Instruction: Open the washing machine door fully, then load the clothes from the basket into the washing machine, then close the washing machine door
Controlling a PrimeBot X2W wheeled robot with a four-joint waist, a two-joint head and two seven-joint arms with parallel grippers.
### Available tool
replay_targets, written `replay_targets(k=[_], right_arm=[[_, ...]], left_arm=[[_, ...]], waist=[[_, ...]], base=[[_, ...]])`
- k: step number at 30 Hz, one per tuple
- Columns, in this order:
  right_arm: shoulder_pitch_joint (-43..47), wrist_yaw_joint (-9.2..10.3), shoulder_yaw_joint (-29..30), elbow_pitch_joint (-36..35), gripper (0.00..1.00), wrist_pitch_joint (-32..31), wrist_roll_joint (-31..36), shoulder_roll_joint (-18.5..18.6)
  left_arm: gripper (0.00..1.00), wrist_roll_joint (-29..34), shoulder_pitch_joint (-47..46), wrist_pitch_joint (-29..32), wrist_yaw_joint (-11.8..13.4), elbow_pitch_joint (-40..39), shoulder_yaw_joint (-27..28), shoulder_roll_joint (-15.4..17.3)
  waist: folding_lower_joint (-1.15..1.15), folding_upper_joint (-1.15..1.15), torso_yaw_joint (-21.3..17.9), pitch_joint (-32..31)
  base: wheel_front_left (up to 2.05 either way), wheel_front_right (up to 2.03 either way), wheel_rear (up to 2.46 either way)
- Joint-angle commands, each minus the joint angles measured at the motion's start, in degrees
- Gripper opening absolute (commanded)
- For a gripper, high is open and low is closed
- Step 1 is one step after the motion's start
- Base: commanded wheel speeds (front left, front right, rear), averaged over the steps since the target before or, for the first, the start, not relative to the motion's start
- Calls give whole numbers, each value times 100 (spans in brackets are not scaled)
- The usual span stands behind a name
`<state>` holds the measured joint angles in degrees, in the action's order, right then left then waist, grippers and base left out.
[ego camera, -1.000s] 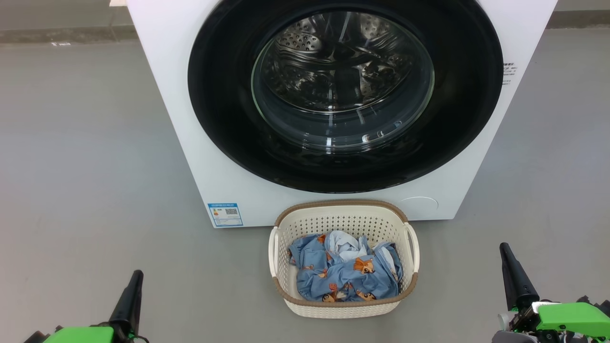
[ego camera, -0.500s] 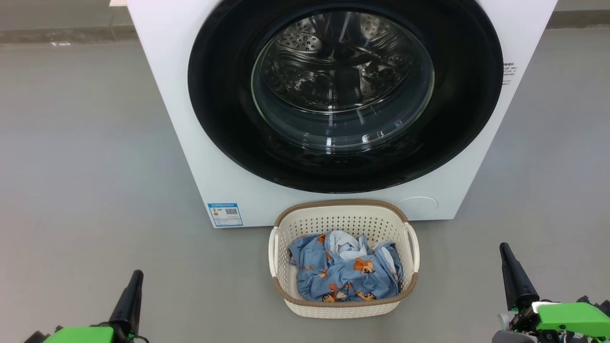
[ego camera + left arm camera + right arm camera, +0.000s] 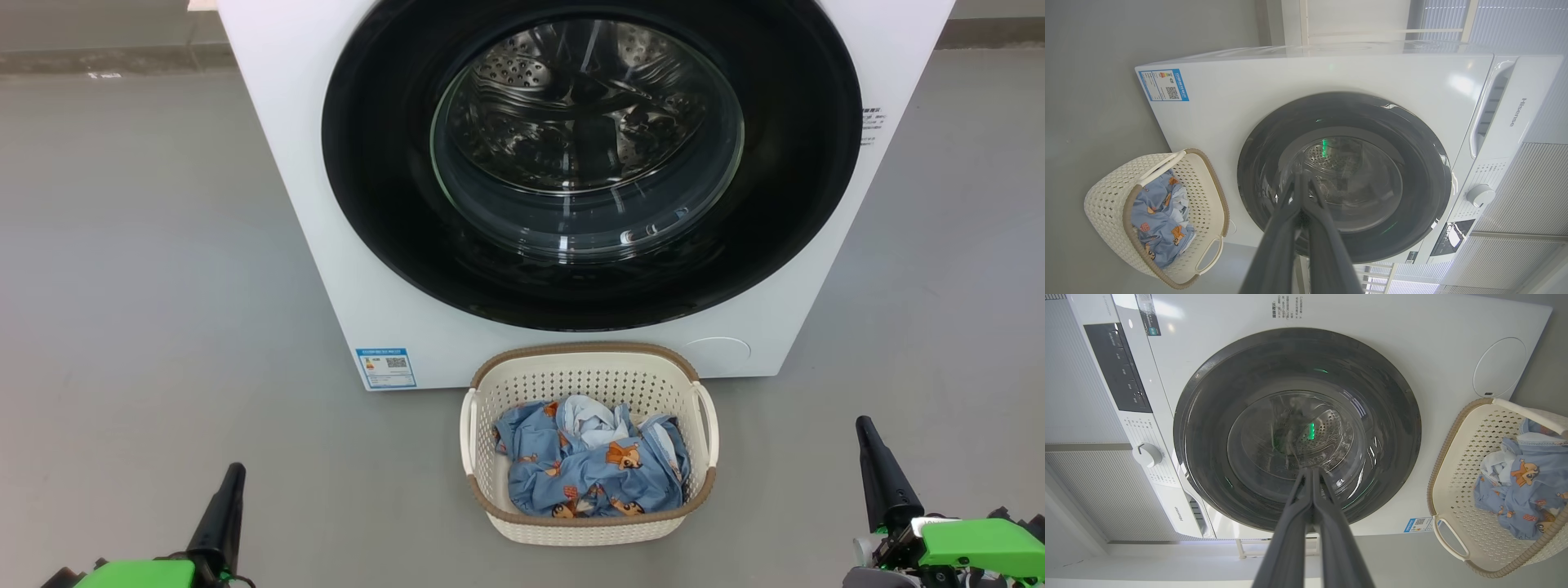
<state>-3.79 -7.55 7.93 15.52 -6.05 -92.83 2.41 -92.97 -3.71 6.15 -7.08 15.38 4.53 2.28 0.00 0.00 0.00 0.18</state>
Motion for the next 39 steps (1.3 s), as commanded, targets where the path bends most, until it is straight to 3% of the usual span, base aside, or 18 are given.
replay_targets(k=[1, 39], right_arm=[[-239, 6, -140, -149, 0, -45, 67, 47], [-239, 6, -141, -149, 0, -44, 66, 47]], left_arm=[[0, 83, -248, 36, -41, -135, 202, 60], [0, 82, -248, 35, -41, -135, 200, 60]], waist=[[0, 0, 0, 0], [0, 0, 0, 0]], base=[[0, 0, 0], [0, 0, 0]])
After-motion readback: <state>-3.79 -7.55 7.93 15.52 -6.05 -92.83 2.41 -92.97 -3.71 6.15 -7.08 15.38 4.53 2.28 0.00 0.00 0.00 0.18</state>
